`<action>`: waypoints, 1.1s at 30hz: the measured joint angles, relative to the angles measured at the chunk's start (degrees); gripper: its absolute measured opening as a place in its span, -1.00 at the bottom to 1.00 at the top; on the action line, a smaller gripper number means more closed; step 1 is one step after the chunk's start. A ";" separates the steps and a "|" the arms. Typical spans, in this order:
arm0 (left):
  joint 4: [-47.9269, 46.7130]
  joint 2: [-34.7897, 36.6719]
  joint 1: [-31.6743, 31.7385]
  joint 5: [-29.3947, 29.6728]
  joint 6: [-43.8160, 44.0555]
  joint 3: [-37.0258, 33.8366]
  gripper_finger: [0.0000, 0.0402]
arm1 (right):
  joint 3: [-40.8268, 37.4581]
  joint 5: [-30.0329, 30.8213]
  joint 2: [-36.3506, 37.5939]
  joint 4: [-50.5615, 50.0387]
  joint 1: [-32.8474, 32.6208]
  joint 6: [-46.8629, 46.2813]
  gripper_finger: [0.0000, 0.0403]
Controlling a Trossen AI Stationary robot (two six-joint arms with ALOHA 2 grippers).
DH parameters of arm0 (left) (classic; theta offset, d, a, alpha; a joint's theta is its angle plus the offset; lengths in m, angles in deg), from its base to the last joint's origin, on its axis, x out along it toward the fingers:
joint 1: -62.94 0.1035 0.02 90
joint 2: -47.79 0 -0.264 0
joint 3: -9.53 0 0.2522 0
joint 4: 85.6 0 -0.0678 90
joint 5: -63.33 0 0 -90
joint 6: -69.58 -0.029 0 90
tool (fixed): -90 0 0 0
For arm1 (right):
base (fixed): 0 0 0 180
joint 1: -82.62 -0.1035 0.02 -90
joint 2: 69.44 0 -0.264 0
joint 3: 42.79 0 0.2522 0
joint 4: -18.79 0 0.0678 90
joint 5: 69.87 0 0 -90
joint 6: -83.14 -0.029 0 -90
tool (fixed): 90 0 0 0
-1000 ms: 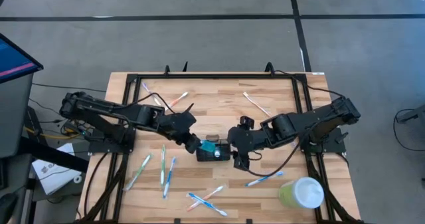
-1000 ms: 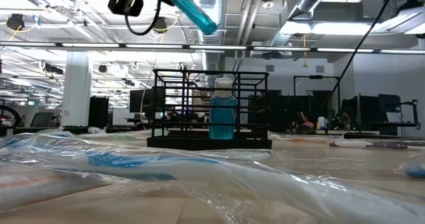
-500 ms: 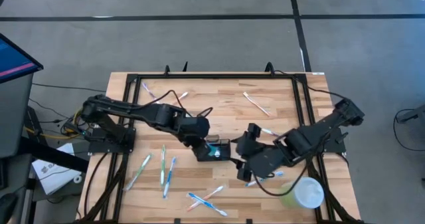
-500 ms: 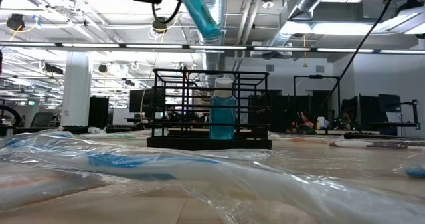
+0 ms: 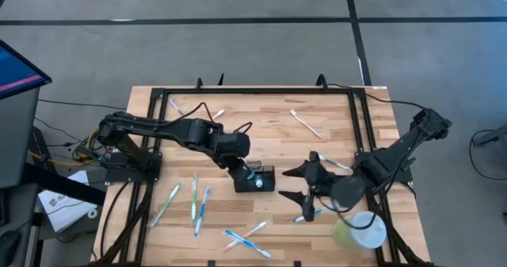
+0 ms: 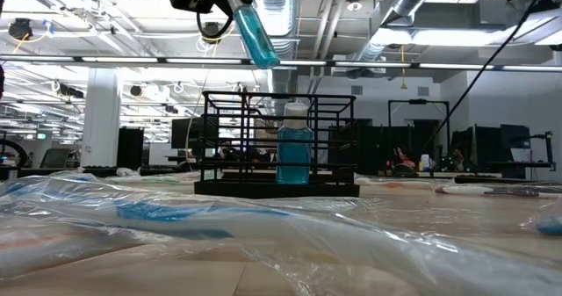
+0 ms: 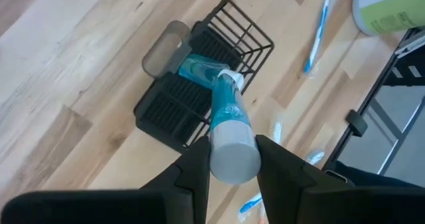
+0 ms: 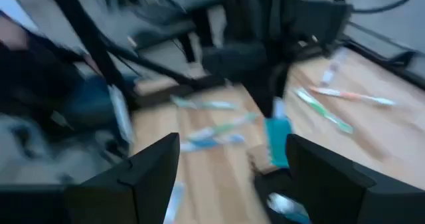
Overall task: Pick & Place toothbrushing station
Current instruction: Put the mouthwash into the middle section of the mesh organizer
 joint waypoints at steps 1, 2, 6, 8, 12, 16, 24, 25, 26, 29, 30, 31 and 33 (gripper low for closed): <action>0.46 -0.09 -0.08 -0.19 0.00 0.00 -0.55 | -1.79 -0.11 1.10 3.66 -0.04 0.40 0.32; 1.06 -0.43 -0.09 -0.67 0.00 0.00 -0.55 | -3.34 -0.44 2.10 7.29 -0.04 1.15 0.32; 1.73 -3.06 -0.09 -3.06 -0.80 0.15 -0.55 | -7.97 -2.33 5.37 18.93 0.16 5.03 0.32; 1.54 -5.21 -0.11 -3.54 -1.72 1.09 -0.55 | -8.79 -3.26 6.14 21.94 0.56 6.79 0.32; 0.58 -8.09 -0.18 -2.97 -4.14 4.15 -0.54 | -8.79 -3.71 6.06 23.37 0.63 8.62 0.32; -2.38 -9.98 0.80 -2.89 -5.33 5.81 -0.54 | -8.79 -4.82 5.63 23.67 0.86 8.62 0.32; -6.67 -10.19 1.66 -2.36 -6.86 5.97 -0.54 | -8.82 -4.88 5.53 23.45 0.94 9.43 0.32; -6.67 -10.19 1.86 -2.39 -6.90 5.97 -0.54 | -8.82 -4.87 5.53 23.47 1.00 9.52 0.32; -6.65 -10.19 1.94 -2.38 -6.93 5.97 -0.54 | -8.82 -4.88 5.53 23.47 1.19 9.71 0.32; -6.36 -10.66 1.94 -2.38 -7.00 5.97 -0.54 | -8.82 -4.87 5.53 23.39 1.35 9.86 0.32; -6.28 -10.88 1.94 -2.39 -7.04 5.97 -0.54 | -8.82 -4.86 5.53 23.41 1.51 9.94 0.32; -6.02 -11.37 1.94 -2.39 -7.08 5.97 -0.54 | -8.82 -4.87 5.53 23.37 1.70 10.17 0.32; -5.20 -12.11 1.94 -2.89 -7.29 5.97 -0.54 | -8.82 -4.86 5.53 23.21 1.91 10.52 0.32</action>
